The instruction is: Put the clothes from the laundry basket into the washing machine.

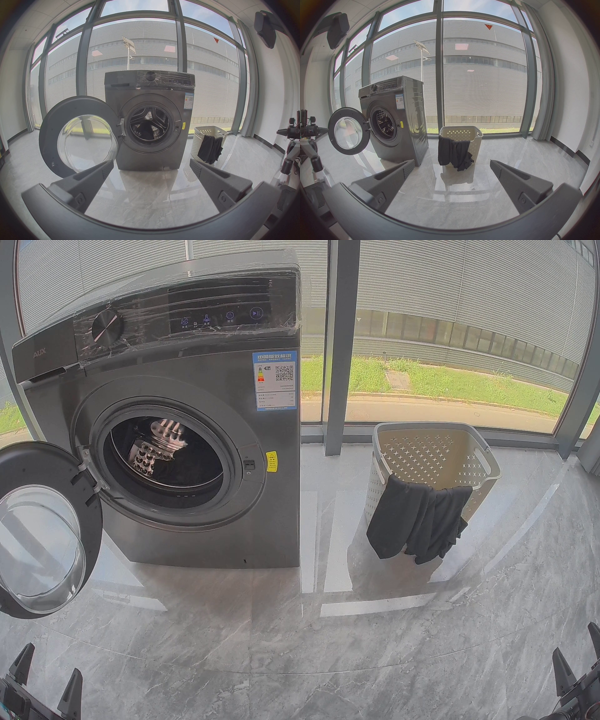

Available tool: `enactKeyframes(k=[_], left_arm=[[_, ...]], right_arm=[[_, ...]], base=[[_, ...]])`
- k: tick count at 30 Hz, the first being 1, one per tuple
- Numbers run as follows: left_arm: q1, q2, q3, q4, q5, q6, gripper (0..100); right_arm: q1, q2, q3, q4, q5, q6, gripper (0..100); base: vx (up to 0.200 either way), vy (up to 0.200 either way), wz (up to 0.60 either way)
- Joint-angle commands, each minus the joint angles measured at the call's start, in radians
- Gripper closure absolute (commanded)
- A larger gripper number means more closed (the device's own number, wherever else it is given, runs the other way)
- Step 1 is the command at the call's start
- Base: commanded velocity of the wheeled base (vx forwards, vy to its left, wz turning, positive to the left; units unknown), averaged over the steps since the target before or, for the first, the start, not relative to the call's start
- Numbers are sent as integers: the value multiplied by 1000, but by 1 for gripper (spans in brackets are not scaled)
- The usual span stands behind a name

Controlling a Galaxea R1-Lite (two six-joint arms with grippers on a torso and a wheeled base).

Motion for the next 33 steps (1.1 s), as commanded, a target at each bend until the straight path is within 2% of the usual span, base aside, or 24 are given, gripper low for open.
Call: enactKeyframes(k=[1, 12, 21, 33], left_arm=[[0, -13, 15, 0, 0, 0, 0], [0, -13, 15, 0, 2, -2, 0], [0, -13, 15, 0, 6, -2, 0], [0, -13, 15, 0, 6, -2, 0]], right_arm=[[1, -14, 18, 0, 0, -1, 0], [1, -14, 18, 0, 0, -1, 0], [1, -14, 18, 0, 0, -1, 0], [1, -14, 18, 0, 0, -1, 0]], base=[[200, 0, 0], [200, 0, 0], [0, 0, 0], [0, -200, 0]])
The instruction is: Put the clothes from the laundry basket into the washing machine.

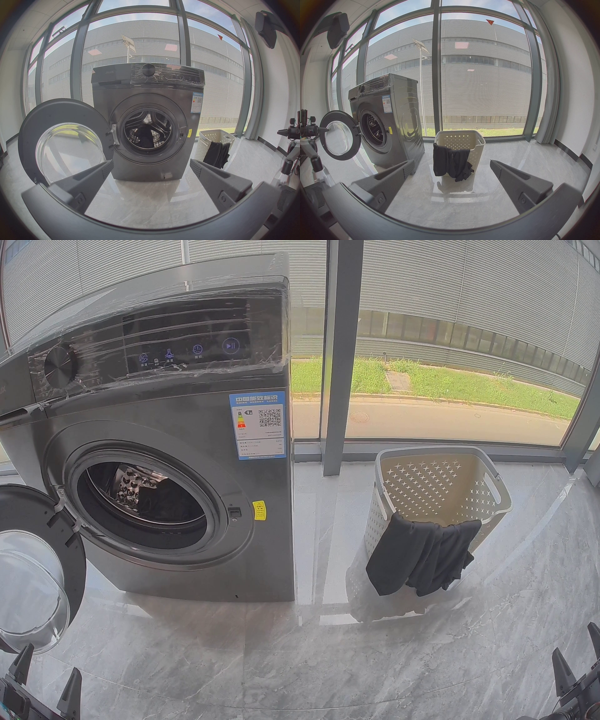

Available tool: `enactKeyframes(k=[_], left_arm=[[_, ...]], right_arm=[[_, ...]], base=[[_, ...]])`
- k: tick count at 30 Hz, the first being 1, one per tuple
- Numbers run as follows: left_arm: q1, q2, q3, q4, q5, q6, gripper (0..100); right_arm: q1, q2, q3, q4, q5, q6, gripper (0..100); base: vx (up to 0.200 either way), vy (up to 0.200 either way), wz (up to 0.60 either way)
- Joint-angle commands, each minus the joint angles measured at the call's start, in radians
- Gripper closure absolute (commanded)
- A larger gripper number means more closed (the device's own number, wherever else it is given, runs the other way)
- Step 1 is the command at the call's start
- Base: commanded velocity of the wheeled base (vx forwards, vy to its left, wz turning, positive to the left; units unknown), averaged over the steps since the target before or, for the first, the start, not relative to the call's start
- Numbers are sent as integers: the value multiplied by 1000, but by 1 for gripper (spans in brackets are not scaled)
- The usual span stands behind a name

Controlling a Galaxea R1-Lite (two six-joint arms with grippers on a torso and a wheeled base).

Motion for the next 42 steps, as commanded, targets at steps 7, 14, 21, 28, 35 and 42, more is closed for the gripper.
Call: enactKeyframes(k=[7, 14, 21, 28, 35, 42], left_arm=[[0, -15, 15, 0, 0, 0, 0], [0, -15, 15, 0, 0, 0, 0], [0, -15, 15, 0, 0, 0, 0], [0, -15, 15, 0, 1, -2, 0], [0, -15, 15, 0, 1, -2, 0], [0, -15, 15, 0, 1, -3, 0]], right_arm=[[0, -15, 18, 0, 0, 0, 0], [0, -15, 18, 0, 0, 0, 0], [0, -15, 18, 0, 0, 0, 0], [0, -15, 18, 0, 0, 0, 0], [0, -15, 18, 0, 0, 0, 0], [0, -15, 18, 0, 0, 0, 0]], base=[[0, -200, 0], [0, -200, 0], [0, -200, 0], [0, -86, 0], [0, 0, 0], [0, 0, 0]])
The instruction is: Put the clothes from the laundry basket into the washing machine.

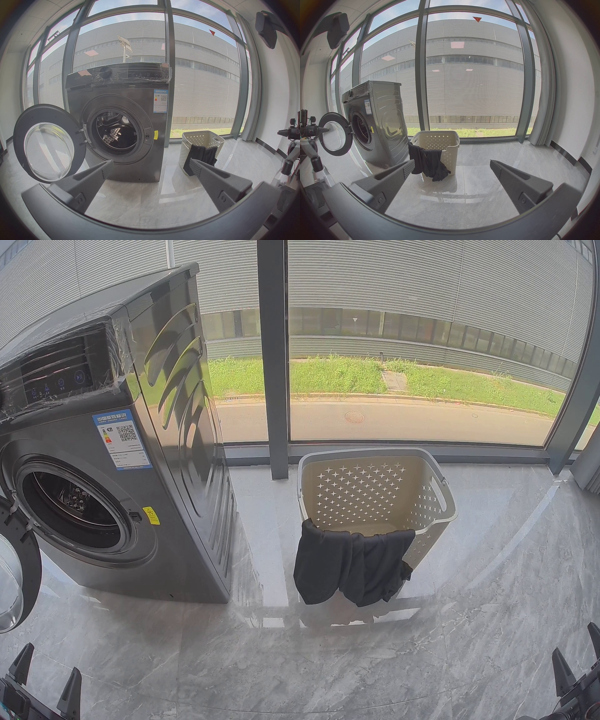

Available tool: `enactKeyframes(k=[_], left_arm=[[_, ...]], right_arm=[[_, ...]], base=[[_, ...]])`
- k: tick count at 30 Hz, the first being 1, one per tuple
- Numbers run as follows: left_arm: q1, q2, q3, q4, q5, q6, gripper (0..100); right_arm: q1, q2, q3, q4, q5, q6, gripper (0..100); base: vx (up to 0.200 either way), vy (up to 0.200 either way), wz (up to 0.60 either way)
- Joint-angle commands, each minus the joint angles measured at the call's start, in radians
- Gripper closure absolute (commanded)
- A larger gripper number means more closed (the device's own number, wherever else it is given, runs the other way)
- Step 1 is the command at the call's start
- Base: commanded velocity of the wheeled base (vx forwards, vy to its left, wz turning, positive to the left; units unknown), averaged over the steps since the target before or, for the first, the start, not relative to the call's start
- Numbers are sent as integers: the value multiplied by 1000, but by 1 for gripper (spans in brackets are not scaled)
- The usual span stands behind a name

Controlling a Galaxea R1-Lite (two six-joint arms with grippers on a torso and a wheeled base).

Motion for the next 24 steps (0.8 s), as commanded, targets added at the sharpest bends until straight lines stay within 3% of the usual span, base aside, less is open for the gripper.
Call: enactKeyframes(k=[1, 15, 24], left_arm=[[0, -16, 15, 0, 0, -1, 0], [0, -16, 15, 0, 0, -1, 0], [0, -16, 15, 0, 2, -1, 0]], right_arm=[[0, -16, 18, 0, 0, 0, 0], [0, -16, 18, 0, 0, 0, 0], [0, -16, 18, 0, 0, 0, 0]], base=[[0, -200, 0], [0, -200, 0], [0, 0, 0]])
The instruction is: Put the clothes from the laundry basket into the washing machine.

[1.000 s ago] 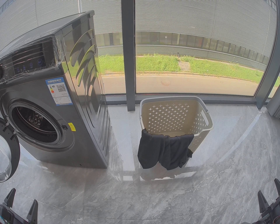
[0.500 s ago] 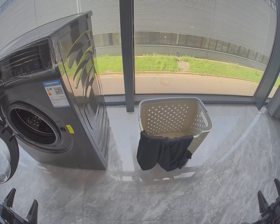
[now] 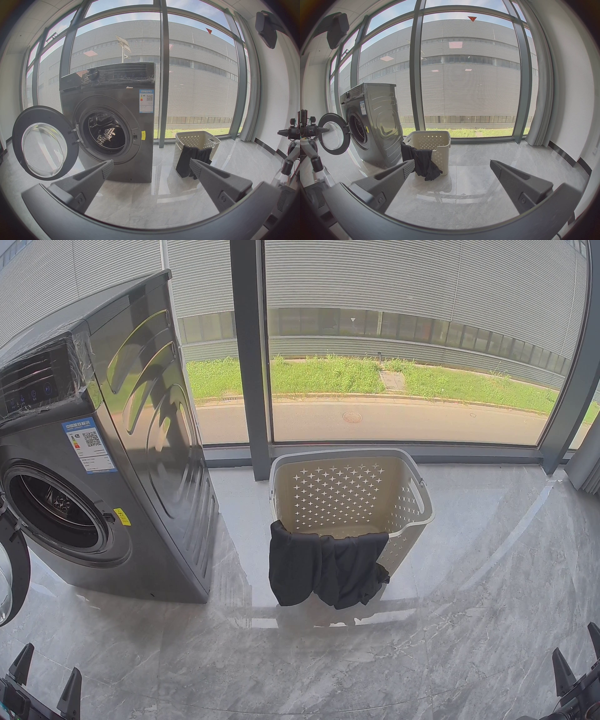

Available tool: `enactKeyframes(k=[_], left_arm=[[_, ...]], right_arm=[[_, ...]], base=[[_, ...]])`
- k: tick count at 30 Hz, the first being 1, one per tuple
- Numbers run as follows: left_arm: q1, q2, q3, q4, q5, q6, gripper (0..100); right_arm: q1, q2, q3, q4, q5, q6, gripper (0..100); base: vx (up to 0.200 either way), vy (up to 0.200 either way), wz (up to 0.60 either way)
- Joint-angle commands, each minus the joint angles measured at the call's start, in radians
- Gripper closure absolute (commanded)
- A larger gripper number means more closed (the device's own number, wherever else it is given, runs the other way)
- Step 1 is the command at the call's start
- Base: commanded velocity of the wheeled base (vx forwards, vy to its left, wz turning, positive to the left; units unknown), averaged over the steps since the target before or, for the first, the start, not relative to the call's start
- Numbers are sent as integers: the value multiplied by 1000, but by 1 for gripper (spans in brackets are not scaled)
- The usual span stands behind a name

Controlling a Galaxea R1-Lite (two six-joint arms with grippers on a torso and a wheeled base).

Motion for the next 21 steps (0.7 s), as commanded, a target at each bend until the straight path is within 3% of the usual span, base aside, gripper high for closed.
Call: enactKeyframes(k=[1, 9, 21], left_arm=[[-1, -16, 15, 0, 0, 0, 0], [-1, -16, 15, 0, 0, 0, 0], [-1, -16, 15, 0, -1, 1, 0]], right_arm=[[0, -16, 18, 0, 0, -1, 0], [0, -16, 18, 0, 0, -1, 0], [0, -16, 18, 0, 0, -1, 0]], base=[[0, -200, 0], [0, -200, 0], [0, 0, 0]])
